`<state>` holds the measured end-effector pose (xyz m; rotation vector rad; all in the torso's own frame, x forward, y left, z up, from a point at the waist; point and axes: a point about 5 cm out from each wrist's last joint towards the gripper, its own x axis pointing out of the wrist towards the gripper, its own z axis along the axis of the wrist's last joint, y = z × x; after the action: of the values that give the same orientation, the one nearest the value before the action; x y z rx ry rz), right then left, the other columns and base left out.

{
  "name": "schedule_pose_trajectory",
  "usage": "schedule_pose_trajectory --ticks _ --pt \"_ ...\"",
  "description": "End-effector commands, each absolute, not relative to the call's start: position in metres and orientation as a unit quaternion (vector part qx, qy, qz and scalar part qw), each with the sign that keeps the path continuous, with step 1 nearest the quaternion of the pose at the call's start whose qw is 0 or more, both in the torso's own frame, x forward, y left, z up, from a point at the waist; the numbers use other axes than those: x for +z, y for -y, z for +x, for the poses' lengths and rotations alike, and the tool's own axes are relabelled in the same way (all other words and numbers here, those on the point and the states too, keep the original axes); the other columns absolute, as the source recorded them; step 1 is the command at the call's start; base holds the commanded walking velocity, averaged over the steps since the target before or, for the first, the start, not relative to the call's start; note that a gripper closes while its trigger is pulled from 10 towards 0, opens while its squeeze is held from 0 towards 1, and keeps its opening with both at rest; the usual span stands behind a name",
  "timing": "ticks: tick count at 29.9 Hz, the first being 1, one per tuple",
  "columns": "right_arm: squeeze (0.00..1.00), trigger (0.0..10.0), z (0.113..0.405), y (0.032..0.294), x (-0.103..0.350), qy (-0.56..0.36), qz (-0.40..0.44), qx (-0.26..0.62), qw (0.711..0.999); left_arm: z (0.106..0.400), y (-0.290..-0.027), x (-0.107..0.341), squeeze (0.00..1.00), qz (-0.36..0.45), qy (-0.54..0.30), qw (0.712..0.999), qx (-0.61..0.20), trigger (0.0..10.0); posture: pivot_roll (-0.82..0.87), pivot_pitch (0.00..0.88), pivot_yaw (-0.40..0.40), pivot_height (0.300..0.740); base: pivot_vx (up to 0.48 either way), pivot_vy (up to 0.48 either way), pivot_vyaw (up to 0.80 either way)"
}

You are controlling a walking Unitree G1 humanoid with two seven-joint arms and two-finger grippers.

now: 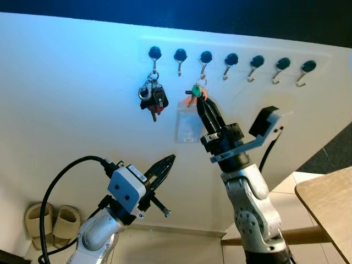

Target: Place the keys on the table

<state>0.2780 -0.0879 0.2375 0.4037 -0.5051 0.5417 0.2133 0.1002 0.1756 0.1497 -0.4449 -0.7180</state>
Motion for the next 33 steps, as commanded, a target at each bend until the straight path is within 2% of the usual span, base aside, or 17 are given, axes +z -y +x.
schedule_pose_trajectory --ticks 1,6,7,9,10,12,13,33 --pt "0.00 5.5 0.287 0.088 0.216 0.179 0.193 0.241 0.934 0.209 -0.098 0.175 0.00 0.082 0.213 0.905 -0.359 10.0 0.08 0.147 -0.067 0.740 0.000 0.000 0.00" --pt "0.00 5.7 0.287 0.084 0.226 0.204 0.206 0.254 0.922 0.208 -0.098 0.175 0.00 0.081 0.212 0.906 -0.358 10.0 0.08 0.152 -0.067 0.740 0.000 0.000 0.00" --pt "0.00 5.3 0.284 0.083 0.231 0.220 0.212 0.262 0.915 0.207 -0.098 0.175 0.00 0.081 0.212 0.906 -0.358 10.0 0.08 0.153 -0.067 0.740 0.000 0.000 0.00" --pt "0.00 5.4 0.282 0.083 0.235 0.232 0.216 0.268 0.910 0.207 -0.098 0.176 0.00 0.080 0.212 0.906 -0.358 10.0 0.08 0.155 -0.068 0.740 0.000 0.000 0.00" --pt "0.00 6.0 0.280 0.083 0.237 0.241 0.217 0.271 0.906 0.207 -0.098 0.176 0.00 0.080 0.213 0.906 -0.358 10.0 0.08 0.155 -0.068 0.740 0.000 0.000 0.00" --pt "0.00 6.3 0.278 0.083 0.238 0.248 0.218 0.274 0.903 0.207 -0.098 0.176 0.00 0.079 0.213 0.906 -0.358 10.0 0.07 0.154 -0.069 0.740 0.000 0.000 0.00" --pt "0.00 10.0 0.276 0.084 0.239 0.257 0.218 0.275 0.901 0.207 -0.098 0.177 0.00 0.078 0.215 0.906 -0.358 10.0 0.07 0.156 -0.069 0.740 0.000 0.000 0.00" --pt "0.00 10.0 0.272 0.083 0.264 0.328 0.202 0.280 0.879 0.216 -0.094 0.200 0.00 0.057 0.250 0.898 -0.357 10.0 0.07 0.161 -0.069 0.740 0.000 0.000 0.00"
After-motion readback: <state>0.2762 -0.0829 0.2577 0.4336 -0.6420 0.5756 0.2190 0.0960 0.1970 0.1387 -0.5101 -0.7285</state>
